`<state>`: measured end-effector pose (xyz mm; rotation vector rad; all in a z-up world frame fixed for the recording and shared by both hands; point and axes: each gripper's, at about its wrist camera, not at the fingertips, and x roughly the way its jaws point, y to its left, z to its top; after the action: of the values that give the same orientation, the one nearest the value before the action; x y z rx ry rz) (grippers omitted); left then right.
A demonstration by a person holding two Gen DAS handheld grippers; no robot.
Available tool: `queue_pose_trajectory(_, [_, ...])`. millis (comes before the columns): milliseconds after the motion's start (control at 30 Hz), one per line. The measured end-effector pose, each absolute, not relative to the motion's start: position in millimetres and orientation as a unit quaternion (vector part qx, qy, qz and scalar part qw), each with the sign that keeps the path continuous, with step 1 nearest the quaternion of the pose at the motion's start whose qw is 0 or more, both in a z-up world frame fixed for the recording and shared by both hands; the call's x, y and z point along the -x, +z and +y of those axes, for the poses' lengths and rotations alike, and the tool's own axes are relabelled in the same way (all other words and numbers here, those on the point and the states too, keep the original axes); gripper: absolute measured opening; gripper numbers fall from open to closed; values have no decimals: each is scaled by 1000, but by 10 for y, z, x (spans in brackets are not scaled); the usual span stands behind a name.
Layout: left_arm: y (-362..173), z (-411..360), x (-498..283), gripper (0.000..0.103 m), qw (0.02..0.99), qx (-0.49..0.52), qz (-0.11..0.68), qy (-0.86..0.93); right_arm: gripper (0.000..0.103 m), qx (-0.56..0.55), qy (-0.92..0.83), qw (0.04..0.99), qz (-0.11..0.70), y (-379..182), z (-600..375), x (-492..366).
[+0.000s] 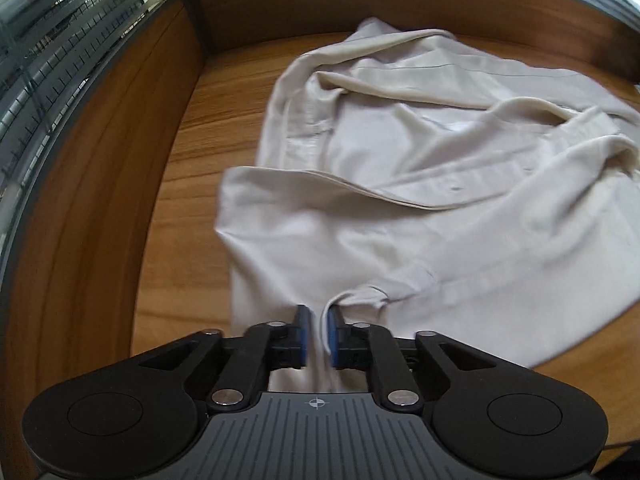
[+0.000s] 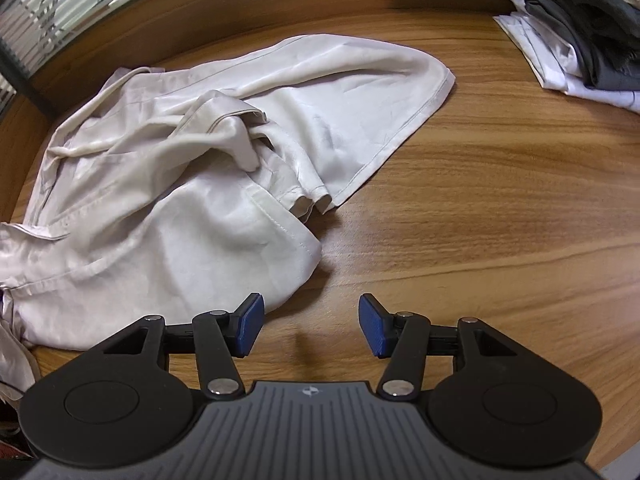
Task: Fold clothes
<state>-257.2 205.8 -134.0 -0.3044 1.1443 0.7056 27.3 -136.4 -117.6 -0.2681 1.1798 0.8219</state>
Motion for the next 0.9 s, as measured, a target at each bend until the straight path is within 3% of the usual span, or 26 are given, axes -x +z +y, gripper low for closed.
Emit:
queue_pose_trajectory(167, [-1174, 2039, 2600, 22, 789, 136, 525, 289, 60, 111, 365, 751, 539, -1183, -1386, -194])
queue_pose_trajectory(300, [-1051, 1890, 2564, 34, 806, 126, 527, 240, 61, 103, 358, 755, 540, -1190, -1406, -140])
queue_pose_trajectory(600, [-1230, 1531, 2252, 44, 808, 58, 559, 175, 61, 106, 350, 759, 539, -1161, -1369, -198])
queue_pose_trajectory(867, [-1414, 1534, 2215, 43, 787, 40, 579, 208, 61, 120, 360, 762, 525, -1017, -1193, -354])
queue_pose_trajectory(900, [-1426, 1550, 2226, 37, 785, 45, 580, 211, 61, 122, 361, 762, 524, -999, -1171, -374])
